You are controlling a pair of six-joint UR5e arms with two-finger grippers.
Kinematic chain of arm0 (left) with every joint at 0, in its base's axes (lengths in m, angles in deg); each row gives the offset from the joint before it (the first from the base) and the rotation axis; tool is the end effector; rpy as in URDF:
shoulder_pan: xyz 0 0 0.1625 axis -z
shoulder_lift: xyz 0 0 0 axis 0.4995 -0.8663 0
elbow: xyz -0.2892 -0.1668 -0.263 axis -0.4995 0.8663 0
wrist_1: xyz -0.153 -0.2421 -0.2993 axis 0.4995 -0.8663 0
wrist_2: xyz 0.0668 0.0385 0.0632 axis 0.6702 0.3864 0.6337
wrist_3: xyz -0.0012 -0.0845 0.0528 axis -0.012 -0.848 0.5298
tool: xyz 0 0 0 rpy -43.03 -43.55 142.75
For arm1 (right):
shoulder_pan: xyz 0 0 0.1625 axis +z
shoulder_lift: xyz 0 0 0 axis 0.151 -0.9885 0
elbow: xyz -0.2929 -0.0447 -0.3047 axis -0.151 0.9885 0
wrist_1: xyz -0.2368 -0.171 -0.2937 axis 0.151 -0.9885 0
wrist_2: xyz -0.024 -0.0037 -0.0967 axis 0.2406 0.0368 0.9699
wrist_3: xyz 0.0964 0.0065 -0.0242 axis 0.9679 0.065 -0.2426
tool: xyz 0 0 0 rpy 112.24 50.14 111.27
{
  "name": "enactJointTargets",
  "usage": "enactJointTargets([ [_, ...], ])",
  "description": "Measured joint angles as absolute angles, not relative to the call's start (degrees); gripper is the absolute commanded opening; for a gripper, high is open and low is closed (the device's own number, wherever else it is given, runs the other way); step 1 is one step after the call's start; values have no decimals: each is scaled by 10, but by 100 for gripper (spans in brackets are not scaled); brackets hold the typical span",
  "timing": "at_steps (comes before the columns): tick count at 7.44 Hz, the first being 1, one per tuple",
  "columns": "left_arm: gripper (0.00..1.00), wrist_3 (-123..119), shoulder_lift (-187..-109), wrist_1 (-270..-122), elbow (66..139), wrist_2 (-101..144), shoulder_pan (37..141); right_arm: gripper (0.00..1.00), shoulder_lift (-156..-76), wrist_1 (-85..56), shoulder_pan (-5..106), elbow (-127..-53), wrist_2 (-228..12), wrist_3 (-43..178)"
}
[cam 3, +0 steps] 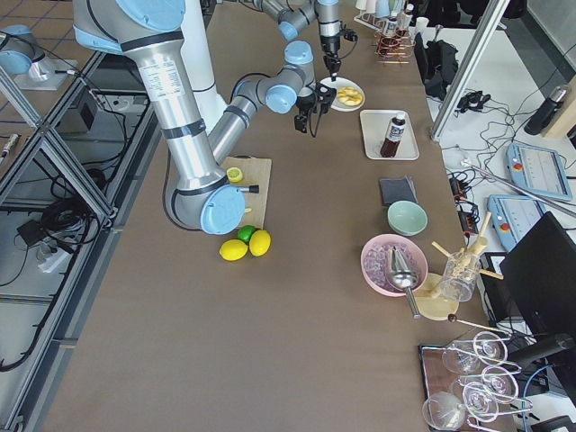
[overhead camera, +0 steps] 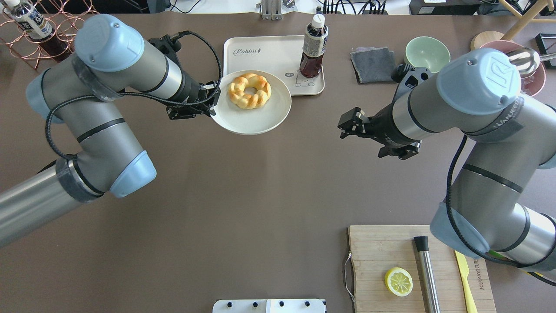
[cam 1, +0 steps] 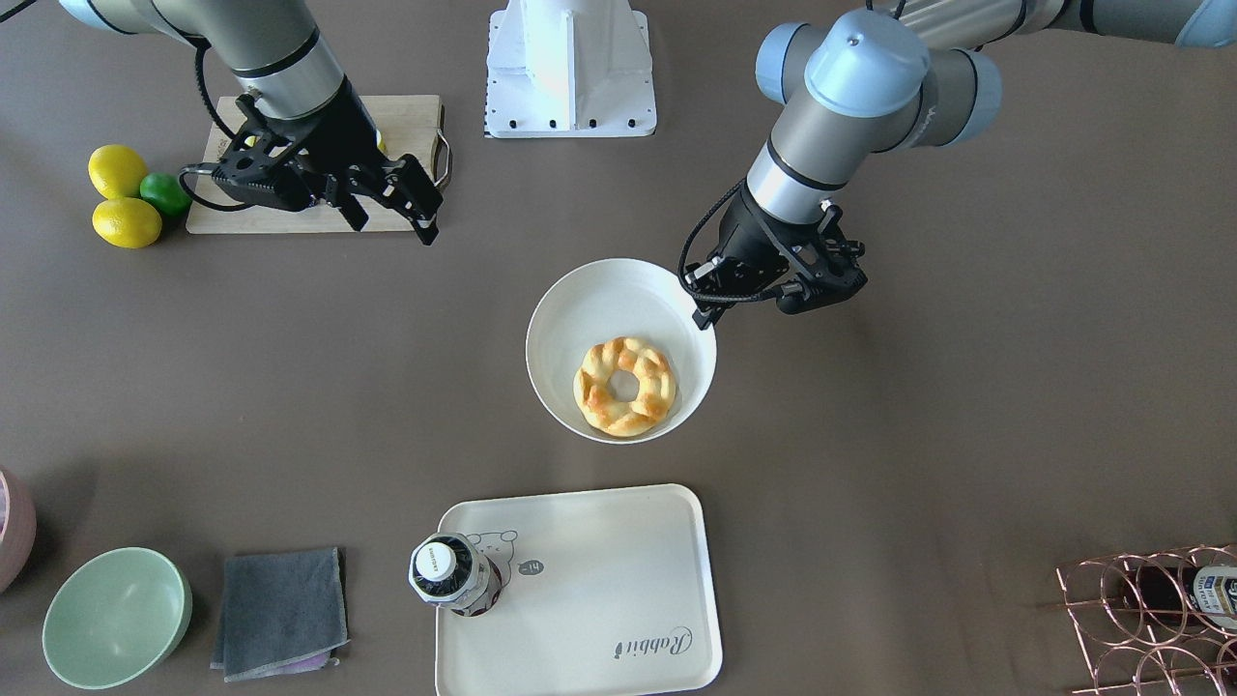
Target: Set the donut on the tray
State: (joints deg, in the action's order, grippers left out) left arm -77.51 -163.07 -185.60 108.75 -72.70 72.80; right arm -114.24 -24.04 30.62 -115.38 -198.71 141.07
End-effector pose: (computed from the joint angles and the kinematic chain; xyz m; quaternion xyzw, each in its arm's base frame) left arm 0.4249 -0.5164 0.2112 -0.0107 0.5122 -0.2110 0.8325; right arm -0.3610 -0.4166 0.2343 -0.0238 -0.4727 0.2091 0.8558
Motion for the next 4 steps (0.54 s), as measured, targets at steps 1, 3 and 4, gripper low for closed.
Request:
enactJointTargets([
  [1, 0, -775, -1662, -1887, 1021, -722, 741, 100, -1181, -238, 320, -1159, -1990, 1362],
  [3, 0, -776, -1716, -1976, 879, -697, 764, 100, -1256, -237, 358, -1162, -2012, 1240],
  [4, 0, -778, -1743, -2022, 807, -683, 769, 100, -1297, -237, 386, -1160, -2029, 1160],
])
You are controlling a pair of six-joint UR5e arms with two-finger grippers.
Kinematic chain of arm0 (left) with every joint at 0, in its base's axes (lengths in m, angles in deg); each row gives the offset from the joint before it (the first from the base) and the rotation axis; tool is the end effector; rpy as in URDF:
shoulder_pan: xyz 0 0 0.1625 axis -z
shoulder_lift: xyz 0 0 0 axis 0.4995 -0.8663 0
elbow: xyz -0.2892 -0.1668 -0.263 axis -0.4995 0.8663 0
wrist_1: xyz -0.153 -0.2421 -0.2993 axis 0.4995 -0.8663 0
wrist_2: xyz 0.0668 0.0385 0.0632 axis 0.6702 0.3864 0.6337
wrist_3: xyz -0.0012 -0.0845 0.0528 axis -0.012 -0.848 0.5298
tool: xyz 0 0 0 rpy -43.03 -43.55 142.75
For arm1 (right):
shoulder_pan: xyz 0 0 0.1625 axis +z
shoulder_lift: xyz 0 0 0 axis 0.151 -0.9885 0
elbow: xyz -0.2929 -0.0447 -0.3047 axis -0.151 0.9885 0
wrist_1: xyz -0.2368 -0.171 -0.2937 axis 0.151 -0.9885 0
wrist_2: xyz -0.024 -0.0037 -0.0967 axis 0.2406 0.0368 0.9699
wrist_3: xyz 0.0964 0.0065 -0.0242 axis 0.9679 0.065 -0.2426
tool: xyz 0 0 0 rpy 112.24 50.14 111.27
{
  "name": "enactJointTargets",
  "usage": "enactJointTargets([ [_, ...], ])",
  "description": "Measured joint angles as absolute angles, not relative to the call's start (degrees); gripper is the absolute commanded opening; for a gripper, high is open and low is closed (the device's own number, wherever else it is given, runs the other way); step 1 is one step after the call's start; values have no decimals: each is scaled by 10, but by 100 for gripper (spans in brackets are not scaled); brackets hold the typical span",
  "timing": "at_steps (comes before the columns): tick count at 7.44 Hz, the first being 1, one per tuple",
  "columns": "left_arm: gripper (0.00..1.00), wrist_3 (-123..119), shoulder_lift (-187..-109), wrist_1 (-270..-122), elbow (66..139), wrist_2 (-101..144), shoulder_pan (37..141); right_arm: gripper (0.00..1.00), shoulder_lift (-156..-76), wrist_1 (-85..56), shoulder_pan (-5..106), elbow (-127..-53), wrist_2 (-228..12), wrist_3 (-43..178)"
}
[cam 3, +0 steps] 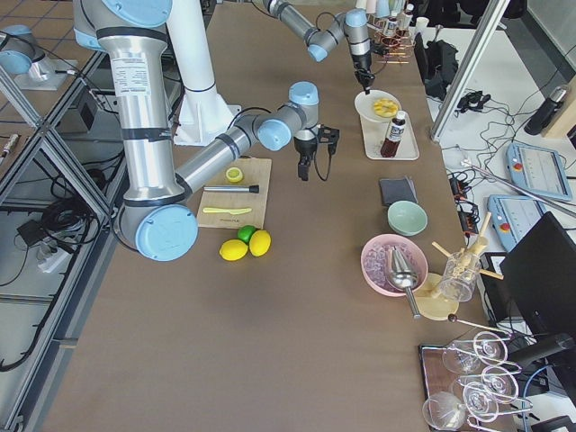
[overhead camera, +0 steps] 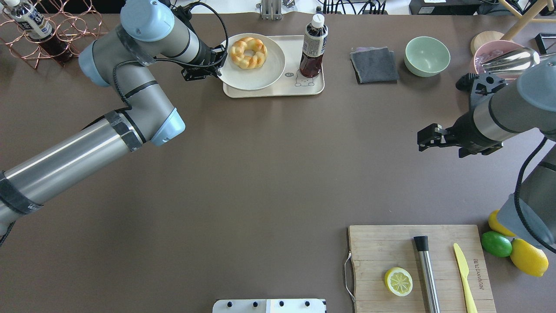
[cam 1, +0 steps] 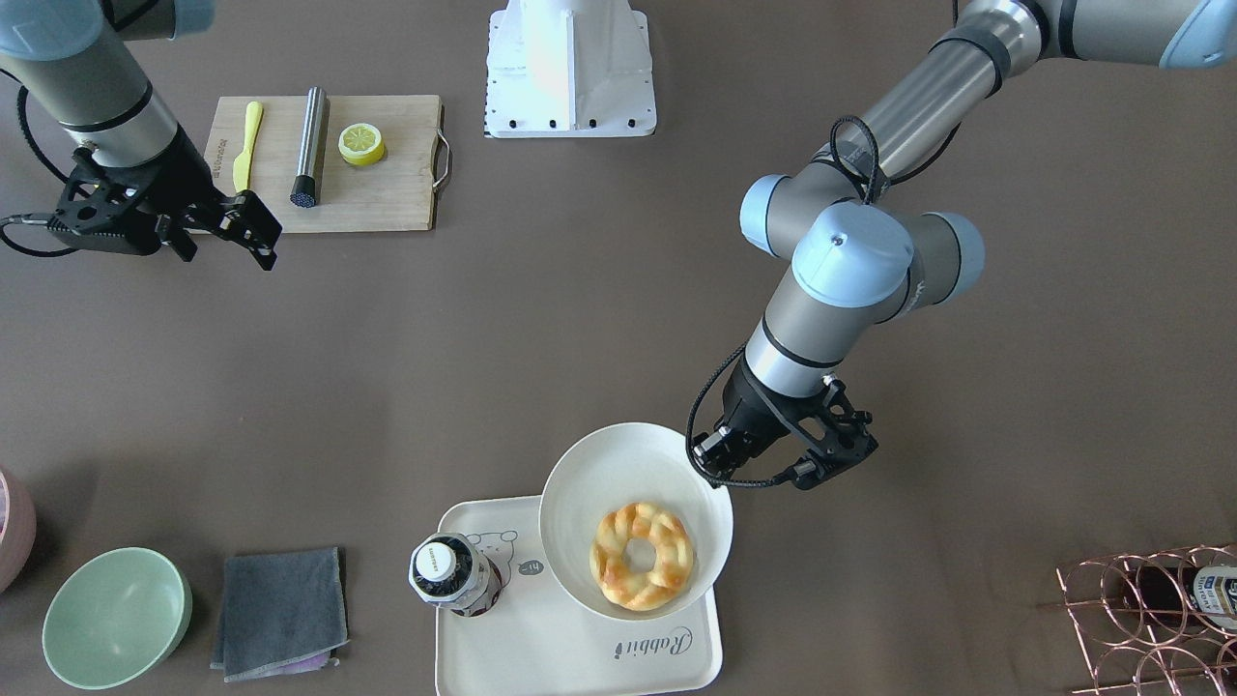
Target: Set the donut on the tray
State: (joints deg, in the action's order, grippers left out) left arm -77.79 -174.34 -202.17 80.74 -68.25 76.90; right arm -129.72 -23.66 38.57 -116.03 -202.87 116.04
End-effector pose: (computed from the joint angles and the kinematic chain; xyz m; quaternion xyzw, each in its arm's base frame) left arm 0.4703 -0.6450 0.2540 0.0378 0.5016 -0.2629 0.8233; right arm -0.2754 -0.4265 0.3682 0.0077 -0.3916 0.0991 0.9147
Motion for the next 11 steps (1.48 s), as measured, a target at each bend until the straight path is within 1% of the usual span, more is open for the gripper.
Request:
enactJointTargets([
  [2, 0, -779, -1802, -2079, 686, -661, 769, 100, -1362, -236, 431, -1152, -2048, 1033],
  [3, 0, -779, -1817, -2107, 640, -655, 768, 100, -1386, -236, 448, -1147, -2055, 984],
  [4, 0, -778, -1828, -2124, 609, -648, 765, 100, -1405, -236, 468, -1140, -2066, 934],
  [5, 0, -778, -1835, -2135, 593, -638, 758, 100, -1418, -236, 489, -1127, -2079, 881],
  [6, 11, -778, -1838, -2143, 586, -629, 751, 100, -1427, -236, 513, -1111, -2093, 832],
  [7, 55, -778, -1840, -2148, 583, -622, 747, 100, -1432, -236, 536, -1097, -2104, 791],
  [8, 87, -778, -1840, -2150, 582, -618, 744, 100, -1437, -236, 555, -1086, -2111, 758],
  [9, 97, -777, -1840, -2151, 582, -618, 744, 100, -1440, -236, 567, -1082, -2119, 742],
  [11, 97, -761, -1841, -2150, 587, -621, 747, 100, -1442, -236, 584, -1080, -2128, 730],
])
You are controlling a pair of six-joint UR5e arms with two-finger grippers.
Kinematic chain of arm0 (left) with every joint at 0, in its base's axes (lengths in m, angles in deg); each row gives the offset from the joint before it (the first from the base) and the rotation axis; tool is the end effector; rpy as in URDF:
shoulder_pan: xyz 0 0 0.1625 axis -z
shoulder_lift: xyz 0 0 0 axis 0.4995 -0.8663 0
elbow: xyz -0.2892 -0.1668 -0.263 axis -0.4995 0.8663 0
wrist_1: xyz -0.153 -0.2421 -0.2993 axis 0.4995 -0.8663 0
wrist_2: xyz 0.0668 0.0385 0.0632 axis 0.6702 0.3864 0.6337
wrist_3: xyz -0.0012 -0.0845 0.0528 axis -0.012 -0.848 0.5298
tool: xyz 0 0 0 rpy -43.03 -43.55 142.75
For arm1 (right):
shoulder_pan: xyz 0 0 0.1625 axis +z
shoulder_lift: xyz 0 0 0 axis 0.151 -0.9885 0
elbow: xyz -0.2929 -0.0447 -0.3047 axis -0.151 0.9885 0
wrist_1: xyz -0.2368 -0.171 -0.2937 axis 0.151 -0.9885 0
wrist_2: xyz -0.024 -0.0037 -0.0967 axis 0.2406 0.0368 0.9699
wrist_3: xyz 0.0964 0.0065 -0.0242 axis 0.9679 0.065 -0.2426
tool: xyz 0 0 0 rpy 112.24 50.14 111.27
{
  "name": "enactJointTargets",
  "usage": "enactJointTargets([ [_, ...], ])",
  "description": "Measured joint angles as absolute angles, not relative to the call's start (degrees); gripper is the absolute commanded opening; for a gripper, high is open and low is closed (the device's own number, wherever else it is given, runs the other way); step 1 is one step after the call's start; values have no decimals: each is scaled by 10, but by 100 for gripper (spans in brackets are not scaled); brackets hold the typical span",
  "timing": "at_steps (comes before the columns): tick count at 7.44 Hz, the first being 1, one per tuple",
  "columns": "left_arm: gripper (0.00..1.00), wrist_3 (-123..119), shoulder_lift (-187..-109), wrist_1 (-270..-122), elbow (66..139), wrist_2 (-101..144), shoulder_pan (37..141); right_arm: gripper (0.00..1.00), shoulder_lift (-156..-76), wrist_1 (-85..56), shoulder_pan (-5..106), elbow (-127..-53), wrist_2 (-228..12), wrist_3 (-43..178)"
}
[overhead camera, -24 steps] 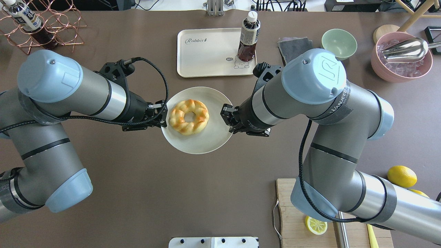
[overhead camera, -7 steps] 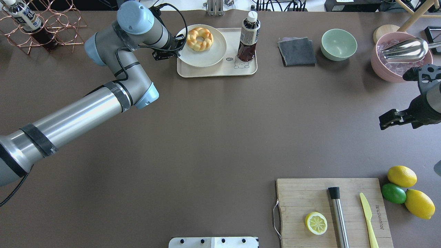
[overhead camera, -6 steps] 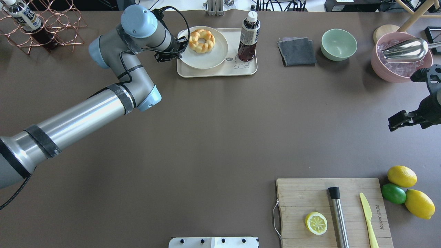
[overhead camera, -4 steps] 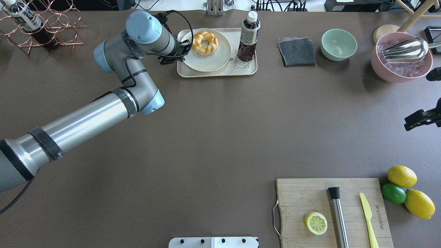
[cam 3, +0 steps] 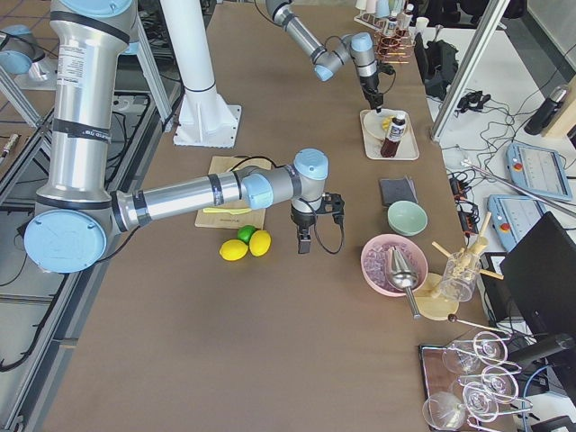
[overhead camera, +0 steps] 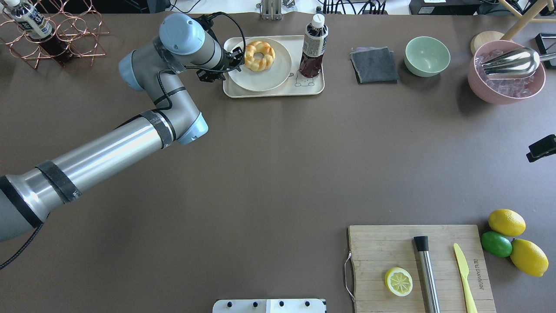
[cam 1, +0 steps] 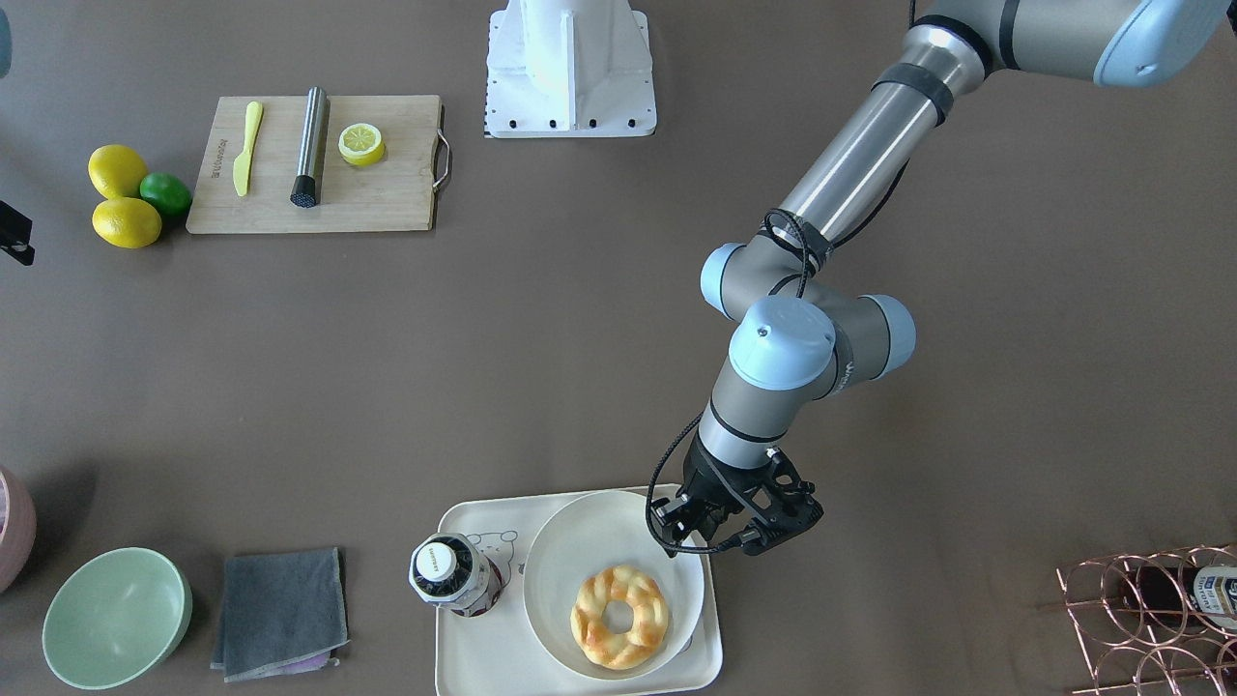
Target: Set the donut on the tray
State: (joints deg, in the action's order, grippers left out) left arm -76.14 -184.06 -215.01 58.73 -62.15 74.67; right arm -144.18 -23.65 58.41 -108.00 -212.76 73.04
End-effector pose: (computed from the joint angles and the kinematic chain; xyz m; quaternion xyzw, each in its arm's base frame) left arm 0.5416 -0.6864 0.2779 0.0811 0.4913 -0.2599 0.8273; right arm -0.1039 -0.4327 0.5477 0.0013 -0.3444 -0.0530 0.9373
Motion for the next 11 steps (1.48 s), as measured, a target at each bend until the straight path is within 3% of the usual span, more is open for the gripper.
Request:
enactJointTargets([
  [1, 97, -735, -1834, -2142, 610, -642, 757, 100, -1442, -237, 594, -1076, -2129, 720],
  [2, 97, -698, -1799, -2098, 677, -679, 772, 100, -1441, -237, 608, -1067, -2130, 700],
  [5, 97, -454, -1611, -1850, 999, -774, 829, 100, -1439, -237, 659, -1037, -2134, 637],
  [7, 97, -293, -1477, -1763, 1161, -784, 869, 100, -1440, -237, 696, -1019, -2139, 595],
  [9, 97, -90, -1349, -1741, 1232, -795, 940, 100, -1435, -237, 736, -988, -2143, 540],
  [11, 97, 127, -1259, -1736, 1230, -861, 1061, 100, -1436, -237, 764, -975, -2157, 512],
])
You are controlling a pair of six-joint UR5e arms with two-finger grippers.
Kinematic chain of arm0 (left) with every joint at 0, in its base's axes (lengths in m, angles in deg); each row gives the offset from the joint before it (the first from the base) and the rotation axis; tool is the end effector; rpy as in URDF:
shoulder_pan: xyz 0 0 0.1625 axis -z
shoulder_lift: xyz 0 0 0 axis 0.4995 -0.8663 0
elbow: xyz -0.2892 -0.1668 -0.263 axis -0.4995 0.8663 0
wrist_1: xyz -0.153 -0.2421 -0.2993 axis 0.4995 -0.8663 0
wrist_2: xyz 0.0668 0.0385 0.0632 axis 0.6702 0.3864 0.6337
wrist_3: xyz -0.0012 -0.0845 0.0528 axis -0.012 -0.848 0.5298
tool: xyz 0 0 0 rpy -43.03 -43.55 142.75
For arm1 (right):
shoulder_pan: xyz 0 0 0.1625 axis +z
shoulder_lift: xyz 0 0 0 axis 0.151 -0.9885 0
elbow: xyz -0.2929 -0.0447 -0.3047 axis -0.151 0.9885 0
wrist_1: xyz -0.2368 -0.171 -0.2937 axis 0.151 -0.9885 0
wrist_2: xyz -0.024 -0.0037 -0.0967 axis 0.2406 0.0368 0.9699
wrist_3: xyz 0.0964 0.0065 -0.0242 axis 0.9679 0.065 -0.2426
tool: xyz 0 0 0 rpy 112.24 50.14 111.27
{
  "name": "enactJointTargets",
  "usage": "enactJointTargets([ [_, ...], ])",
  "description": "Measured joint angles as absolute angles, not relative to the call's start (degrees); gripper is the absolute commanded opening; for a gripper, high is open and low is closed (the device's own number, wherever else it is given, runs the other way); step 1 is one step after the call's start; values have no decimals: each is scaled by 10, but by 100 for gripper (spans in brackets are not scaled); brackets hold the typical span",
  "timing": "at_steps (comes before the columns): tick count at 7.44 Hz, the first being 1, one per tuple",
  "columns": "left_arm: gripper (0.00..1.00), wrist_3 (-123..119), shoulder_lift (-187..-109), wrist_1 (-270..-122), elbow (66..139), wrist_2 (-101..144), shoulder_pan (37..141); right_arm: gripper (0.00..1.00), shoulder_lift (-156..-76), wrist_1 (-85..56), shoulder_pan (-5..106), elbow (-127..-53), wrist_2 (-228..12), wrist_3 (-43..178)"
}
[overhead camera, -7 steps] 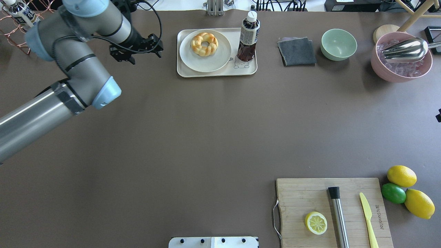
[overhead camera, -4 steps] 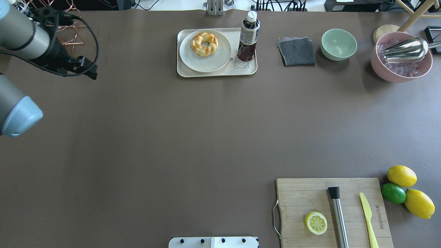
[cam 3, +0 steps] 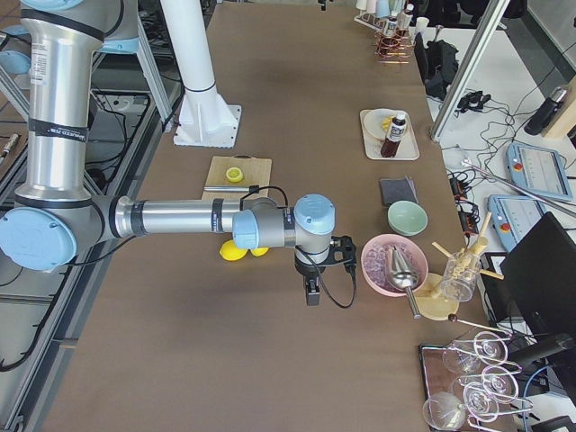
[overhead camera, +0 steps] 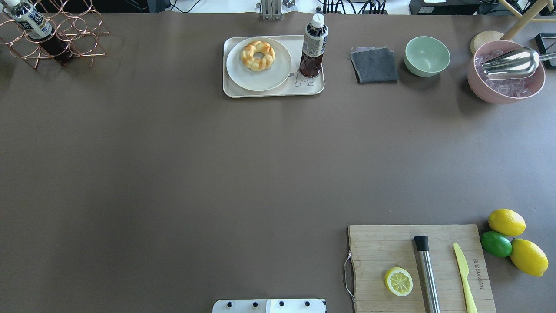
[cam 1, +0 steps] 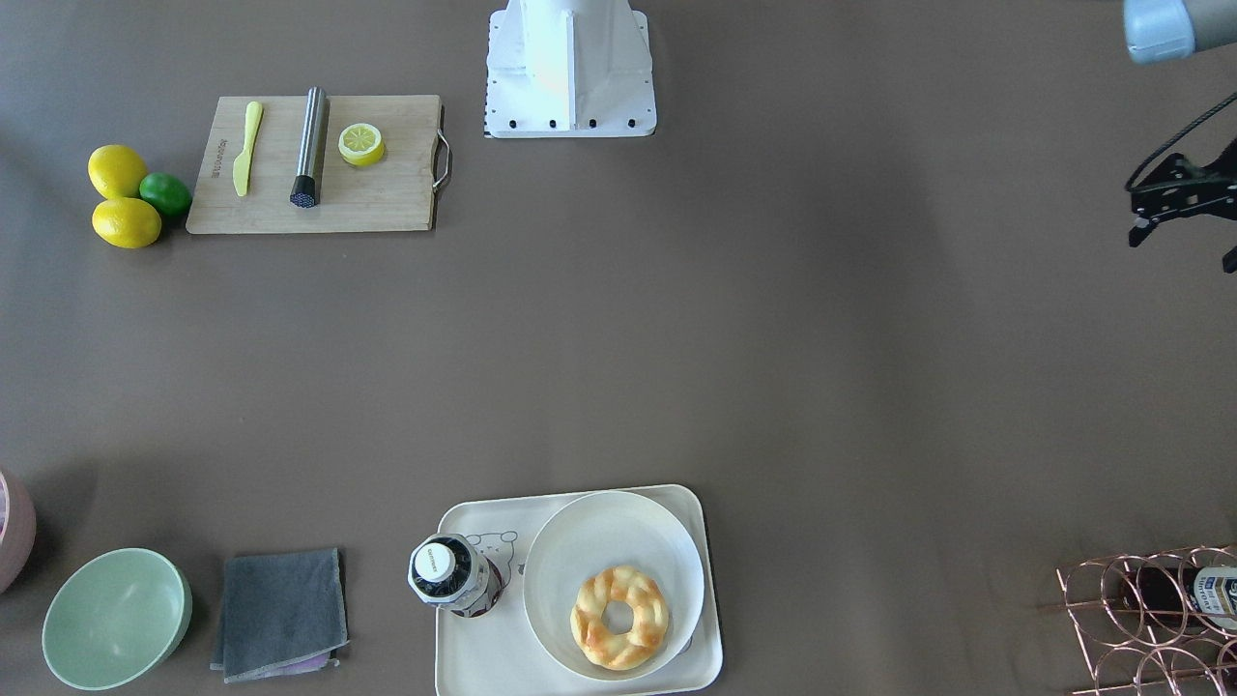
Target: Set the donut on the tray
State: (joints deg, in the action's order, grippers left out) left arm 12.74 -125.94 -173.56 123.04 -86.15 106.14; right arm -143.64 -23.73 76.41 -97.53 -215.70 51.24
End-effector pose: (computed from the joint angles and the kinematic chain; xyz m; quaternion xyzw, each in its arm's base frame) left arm 0.0455 -0.4783 0.4894 0.1485 0.3504 0.1788 0.9073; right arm 0.0308 -0.4454 0.6321 0.0346 -0.3467 -0.0574 0.9356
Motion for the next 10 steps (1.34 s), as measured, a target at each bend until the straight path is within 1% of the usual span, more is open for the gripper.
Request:
enactJointTargets([
  [2, 98, 223, -1185, -1738, 1233, -905, 1149, 100, -1440, -237, 781, -969, -2161, 488],
  [4, 98, 237, -1118, -1751, 1243, -910, 1171, 100, -1441, -237, 798, -968, -2165, 481],
  [6, 98, 214, -1097, -1755, 1234, -907, 1173, 100, -1443, -236, 805, -968, -2165, 480],
  [10, 98, 173, -1094, -1761, 1229, -906, 1172, 100, -1445, -236, 806, -979, -2166, 482],
])
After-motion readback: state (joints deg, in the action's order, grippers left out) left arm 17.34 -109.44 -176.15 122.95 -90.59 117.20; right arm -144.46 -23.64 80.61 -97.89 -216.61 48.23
